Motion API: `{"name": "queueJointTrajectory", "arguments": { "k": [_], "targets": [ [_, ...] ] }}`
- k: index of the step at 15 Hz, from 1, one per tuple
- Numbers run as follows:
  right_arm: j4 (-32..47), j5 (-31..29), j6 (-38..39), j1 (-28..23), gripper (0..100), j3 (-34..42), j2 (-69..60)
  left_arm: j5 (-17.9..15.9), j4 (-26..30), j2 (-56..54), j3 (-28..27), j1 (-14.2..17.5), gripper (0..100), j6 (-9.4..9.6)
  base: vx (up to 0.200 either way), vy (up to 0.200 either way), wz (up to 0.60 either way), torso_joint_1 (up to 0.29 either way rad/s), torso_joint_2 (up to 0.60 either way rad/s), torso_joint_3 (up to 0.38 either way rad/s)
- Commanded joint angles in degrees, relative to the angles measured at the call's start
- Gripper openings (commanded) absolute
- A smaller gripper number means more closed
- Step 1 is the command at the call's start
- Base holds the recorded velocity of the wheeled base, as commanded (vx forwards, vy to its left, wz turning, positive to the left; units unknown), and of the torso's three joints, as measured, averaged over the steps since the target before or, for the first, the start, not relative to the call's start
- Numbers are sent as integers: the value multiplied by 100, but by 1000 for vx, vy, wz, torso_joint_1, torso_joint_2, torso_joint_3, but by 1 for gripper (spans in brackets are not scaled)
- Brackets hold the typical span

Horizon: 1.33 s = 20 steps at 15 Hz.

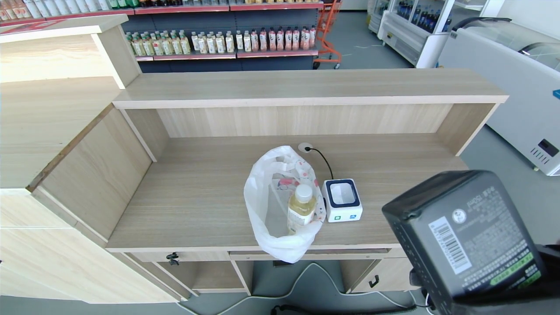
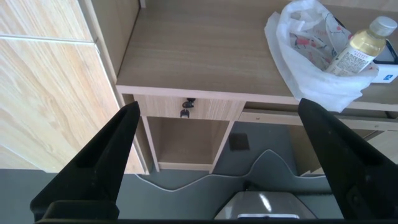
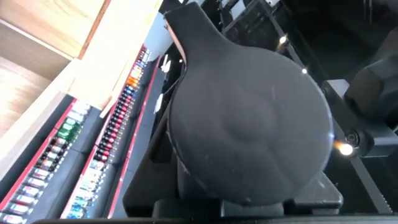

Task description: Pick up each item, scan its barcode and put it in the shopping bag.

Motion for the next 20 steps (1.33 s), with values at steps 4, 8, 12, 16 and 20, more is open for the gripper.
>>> {"name": "queueJointTrajectory", "arguments": {
  "k": [4,8,12,16,20],
  "targets": [
    [-11,-50,336,-86,0,-48,37,1,2,-2,1,0,100,-1,0,0,0,0,0,0],
    [446,-2133,5504,-2213,0,66,-104,1,2,-2,1,0,100,-1,0,0,0,0,0,0],
    [1334,-2239,8484,-4885,0,92,-51,1,2,-2,1,0,100,-1,0,0,0,0,0,0],
    [1509,-2063,9248,-6071,0,101,-77,1,2,-2,1,0,100,-1,0,0,0,0,0,0],
    [1465,-2081,9828,-5948,0,-31,-104,1,2,-2,1,0,100,-1,0,0,600,0,-2,6]
  ]
}}
